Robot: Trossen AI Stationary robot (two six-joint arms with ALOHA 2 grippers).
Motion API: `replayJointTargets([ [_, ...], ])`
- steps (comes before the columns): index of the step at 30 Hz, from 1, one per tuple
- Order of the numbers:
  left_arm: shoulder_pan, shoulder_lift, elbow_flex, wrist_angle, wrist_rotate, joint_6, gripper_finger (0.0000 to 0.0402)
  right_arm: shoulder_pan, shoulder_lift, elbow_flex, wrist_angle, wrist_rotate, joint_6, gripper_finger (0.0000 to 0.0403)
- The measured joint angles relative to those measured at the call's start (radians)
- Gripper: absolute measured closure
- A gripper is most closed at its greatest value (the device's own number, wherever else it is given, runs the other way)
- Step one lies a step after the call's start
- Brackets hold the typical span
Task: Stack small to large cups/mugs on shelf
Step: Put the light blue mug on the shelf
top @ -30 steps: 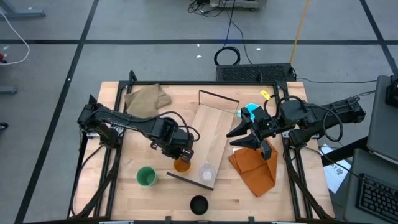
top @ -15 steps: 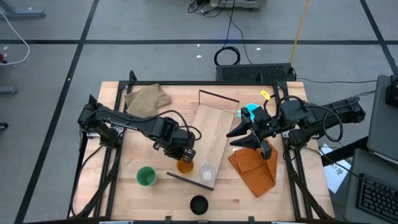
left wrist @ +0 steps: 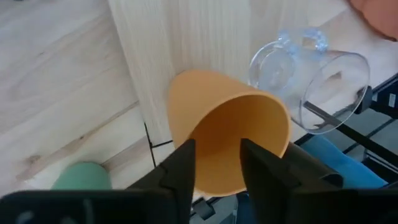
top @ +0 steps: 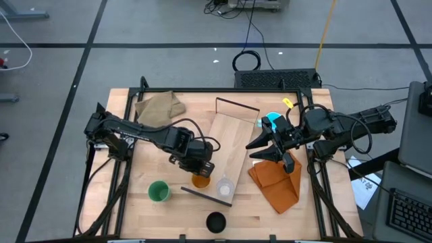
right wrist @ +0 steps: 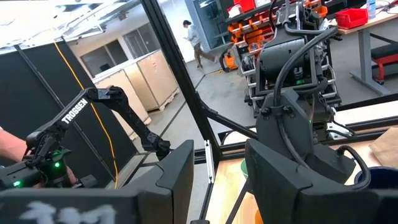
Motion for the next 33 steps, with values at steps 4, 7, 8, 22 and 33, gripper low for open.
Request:
replayJointTargets([
  [4, 0.011, -0.015, 0.009, -0.007, 0.008, -0.007, 0.0241, 0.000, 0.000, 0.000, 0.000, 0.000, 0.000, 0.0266],
  [7, 0.015, -0.019, 0.057, -0.009, -0.003, 0.018, 0.0229, -0.003, 0.000, 0.000, 0.000, 0.000, -0.003, 0.0266],
  [8, 0.017, -0.021, 0.078, -0.019, -0.017, 0.037, 0.0228, -0.004, 0.000, 0.000, -0.001, 0.000, -0.004, 0.0266],
  [22, 0.017, -0.037, 0.420, -0.158, -0.076, 0.274, 0.0227, -0.101, -0.001, 0.000, -0.177, 0.000, -0.028, 0.0266],
  [33, 0.017, -0.037, 0.640, -0.215, -0.187, 0.585, 0.0227, -0.205, -0.001, 0.000, -0.439, 0.000, -0.023, 0.0266],
])
